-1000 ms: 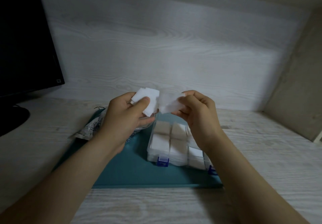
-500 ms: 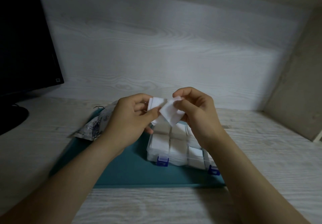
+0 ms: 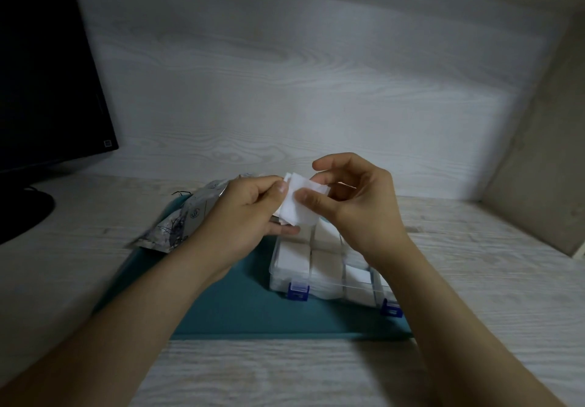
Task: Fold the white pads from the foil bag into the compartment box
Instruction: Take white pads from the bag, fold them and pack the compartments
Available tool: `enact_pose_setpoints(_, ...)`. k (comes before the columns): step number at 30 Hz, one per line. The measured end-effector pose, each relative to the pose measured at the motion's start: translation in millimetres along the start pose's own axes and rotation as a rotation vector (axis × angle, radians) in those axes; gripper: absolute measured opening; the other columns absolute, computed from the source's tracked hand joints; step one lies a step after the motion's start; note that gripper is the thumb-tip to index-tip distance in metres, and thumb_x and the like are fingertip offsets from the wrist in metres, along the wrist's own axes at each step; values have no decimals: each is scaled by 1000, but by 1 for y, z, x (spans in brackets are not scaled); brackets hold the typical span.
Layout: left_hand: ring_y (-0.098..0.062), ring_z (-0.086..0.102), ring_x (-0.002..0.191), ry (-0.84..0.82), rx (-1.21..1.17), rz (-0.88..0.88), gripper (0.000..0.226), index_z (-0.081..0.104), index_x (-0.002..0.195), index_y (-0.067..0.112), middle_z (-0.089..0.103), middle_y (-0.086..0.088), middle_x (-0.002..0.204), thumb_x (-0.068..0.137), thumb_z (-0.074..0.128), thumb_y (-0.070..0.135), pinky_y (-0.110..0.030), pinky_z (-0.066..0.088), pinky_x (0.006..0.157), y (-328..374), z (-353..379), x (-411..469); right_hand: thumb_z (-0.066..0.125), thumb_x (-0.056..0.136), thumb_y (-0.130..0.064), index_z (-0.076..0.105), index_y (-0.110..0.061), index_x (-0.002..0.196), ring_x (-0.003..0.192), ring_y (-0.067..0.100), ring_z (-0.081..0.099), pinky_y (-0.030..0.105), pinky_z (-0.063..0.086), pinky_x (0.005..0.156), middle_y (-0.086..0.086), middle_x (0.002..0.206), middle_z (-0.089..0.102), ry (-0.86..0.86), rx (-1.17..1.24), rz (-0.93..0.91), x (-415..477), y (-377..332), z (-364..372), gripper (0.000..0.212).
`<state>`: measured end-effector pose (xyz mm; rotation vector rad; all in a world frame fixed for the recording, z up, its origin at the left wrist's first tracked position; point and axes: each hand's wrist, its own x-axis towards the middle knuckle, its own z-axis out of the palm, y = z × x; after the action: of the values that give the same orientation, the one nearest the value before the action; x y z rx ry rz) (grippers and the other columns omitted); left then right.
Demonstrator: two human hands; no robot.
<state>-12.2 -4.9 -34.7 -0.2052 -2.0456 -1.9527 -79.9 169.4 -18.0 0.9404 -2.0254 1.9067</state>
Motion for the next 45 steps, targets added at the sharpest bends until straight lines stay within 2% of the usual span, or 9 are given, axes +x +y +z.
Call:
enact_pose_setpoints(4, -20, 76, 109, -29, -31, 2, 31, 76, 120, 9, 79, -9, 114, 113, 47, 18, -36, 64, 89, -2, -1, 1, 93, 78, -9, 74, -22, 104, 75, 38, 70, 56, 63, 76, 3, 94, 76, 1, -29, 10, 1, 2, 1, 34)
enact_pose_setpoints(17, -21, 75, 114, -57, -90, -13, 27, 75, 123, 8, 78, -9, 118, 111, 51, 13, -35, 62, 93, -2, 0, 1, 87, 86, -12, 74, -16, 87, 74, 54, 64, 63, 56, 62, 6, 86, 76, 32, -54, -29, 1, 10, 1, 13)
enact_pose_setpoints(19, -21, 75, 114, -54, -97, -15, 26, 74, 123, 8, 79, -8, 117, 110, 53, 13, -35, 62, 93, -1, 0, 0, 87, 87, -16, 76, -19, 89, 75, 41, 69, 56, 59, 65, -1, 88, 77, 39, -119, -59, 1, 10, 1, 11)
enact_pose_setpoints(22, -21, 75, 113, -41, -90, -15, 25, 74, 123, 7, 79, -9, 117, 109, 55, 14, -34, 62, 93, 0, -1, 0, 86, 87, -28, 79, -30, 93, 94, 14, 66, 33, 56, 77, -8, 100, 70, 78, -425, -236, 1, 13, 1, 9)
enact_pose_setpoints(25, -25, 74, 116, 6, -87, -13, 23, 76, 119, 6, 77, -18, 118, 107, 59, 15, -33, 63, 92, -1, -2, 0, 84, 89, -30, 81, -28, 98, 100, 14, 54, 20, 43, 84, -4, 98, 56, 100, -638, -388, -2, 15, 4, 9)
enact_pose_setpoints(28, -25, 74, 116, -6, -108, -19, 27, 76, 118, 4, 77, -18, 118, 110, 54, 17, -34, 61, 95, 1, 0, -1, 82, 89, -27, 81, -24, 96, 89, 9, 58, 22, 47, 78, -8, 92, 65, 50, -676, -424, -6, 12, 8, 8)
enact_pose_setpoints(34, -28, 73, 118, -19, -159, -41, 32, 76, 113, -2, 77, -19, 117, 111, 53, 20, -38, 58, 102, 2, 1, -1, 85, 84, -41, 82, -23, 93, 83, 2, 70, 6, 44, 75, -16, 88, 77, 88, -611, -297, -9, 5, 13, 21)
enact_pose_setpoints(40, -22, 72, 120, -3, -120, 7, 27, 77, 119, 4, 79, -10, 118, 110, 54, 15, -39, 57, 104, 1, 2, -2, 85, 82, -41, 82, -24, 92, 85, -3, 72, 9, 48, 74, -18, 85, 77, 80, -488, -160, -8, 3, 16, 20)
enact_pose_setpoints(45, -21, 73, 118, 34, -81, 43, 27, 76, 124, 7, 79, -8, 118, 110, 54, 15, -37, 59, 101, 1, 2, -1, 84, 80, -27, 82, -23, 91, 84, 0, 74, 17, 53, 70, -15, 83, 78, 93, -321, -38, -9, 3, 16, 13)
